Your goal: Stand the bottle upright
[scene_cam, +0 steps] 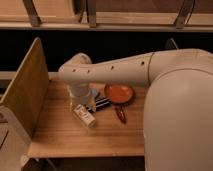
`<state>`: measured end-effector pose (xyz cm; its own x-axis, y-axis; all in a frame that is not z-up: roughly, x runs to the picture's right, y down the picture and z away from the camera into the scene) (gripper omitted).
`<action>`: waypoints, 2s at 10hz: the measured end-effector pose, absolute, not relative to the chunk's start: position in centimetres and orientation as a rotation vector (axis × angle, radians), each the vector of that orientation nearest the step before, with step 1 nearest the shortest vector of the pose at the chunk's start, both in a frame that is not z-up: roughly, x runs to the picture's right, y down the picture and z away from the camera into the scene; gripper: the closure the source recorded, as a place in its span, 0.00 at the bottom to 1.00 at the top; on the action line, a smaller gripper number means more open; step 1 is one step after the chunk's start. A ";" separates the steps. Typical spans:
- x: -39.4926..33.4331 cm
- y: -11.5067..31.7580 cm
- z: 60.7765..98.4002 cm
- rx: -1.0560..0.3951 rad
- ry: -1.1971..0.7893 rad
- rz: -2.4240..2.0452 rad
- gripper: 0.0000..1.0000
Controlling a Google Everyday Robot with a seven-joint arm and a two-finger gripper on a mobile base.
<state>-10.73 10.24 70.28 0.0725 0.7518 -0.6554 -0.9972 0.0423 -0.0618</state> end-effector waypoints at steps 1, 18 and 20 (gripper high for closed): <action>-10.7 10.2 70.3 -0.591 0.522 1.435 0.35; -12.3 4.5 78.8 -0.604 0.366 1.054 0.35; -12.1 3.9 80.2 -0.605 0.361 0.995 0.35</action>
